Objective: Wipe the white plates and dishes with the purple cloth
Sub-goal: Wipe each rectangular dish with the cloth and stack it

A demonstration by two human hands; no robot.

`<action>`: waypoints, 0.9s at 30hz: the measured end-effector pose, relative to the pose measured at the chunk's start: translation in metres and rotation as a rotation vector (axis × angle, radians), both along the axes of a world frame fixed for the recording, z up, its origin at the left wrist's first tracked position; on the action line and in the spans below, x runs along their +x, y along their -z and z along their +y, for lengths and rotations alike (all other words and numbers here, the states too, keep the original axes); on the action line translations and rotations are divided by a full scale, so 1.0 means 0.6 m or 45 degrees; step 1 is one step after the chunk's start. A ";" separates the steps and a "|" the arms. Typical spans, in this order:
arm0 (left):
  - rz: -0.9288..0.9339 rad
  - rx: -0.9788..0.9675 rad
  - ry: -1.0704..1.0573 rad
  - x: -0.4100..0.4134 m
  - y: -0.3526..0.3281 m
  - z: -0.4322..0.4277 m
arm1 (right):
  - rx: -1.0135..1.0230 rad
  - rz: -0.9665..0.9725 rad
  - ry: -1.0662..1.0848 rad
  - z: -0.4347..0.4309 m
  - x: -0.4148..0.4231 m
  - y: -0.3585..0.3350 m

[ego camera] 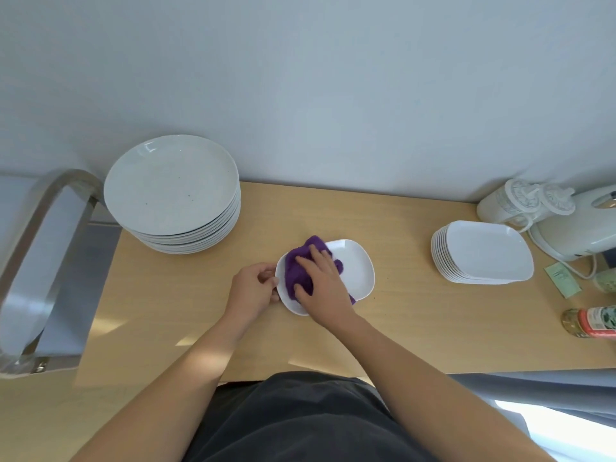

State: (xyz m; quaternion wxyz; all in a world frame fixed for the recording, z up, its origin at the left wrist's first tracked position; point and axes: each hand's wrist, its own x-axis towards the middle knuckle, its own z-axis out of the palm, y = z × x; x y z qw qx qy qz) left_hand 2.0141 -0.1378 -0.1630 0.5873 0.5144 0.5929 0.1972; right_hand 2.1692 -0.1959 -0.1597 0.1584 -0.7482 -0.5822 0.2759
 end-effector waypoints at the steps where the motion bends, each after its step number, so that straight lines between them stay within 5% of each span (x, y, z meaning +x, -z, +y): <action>1: 0.000 0.006 -0.008 0.000 0.002 0.000 | 0.025 0.017 -0.074 -0.002 -0.004 0.002; 13: 0.147 0.077 -0.018 0.011 -0.002 -0.009 | -0.040 0.106 -0.379 -0.043 0.041 -0.035; 19: 0.150 0.137 0.004 0.013 -0.014 -0.016 | -0.024 -0.165 0.253 -0.066 0.117 -0.037; 27: 0.197 0.121 0.021 0.020 -0.020 -0.015 | 0.141 -0.089 0.161 -0.068 0.057 -0.017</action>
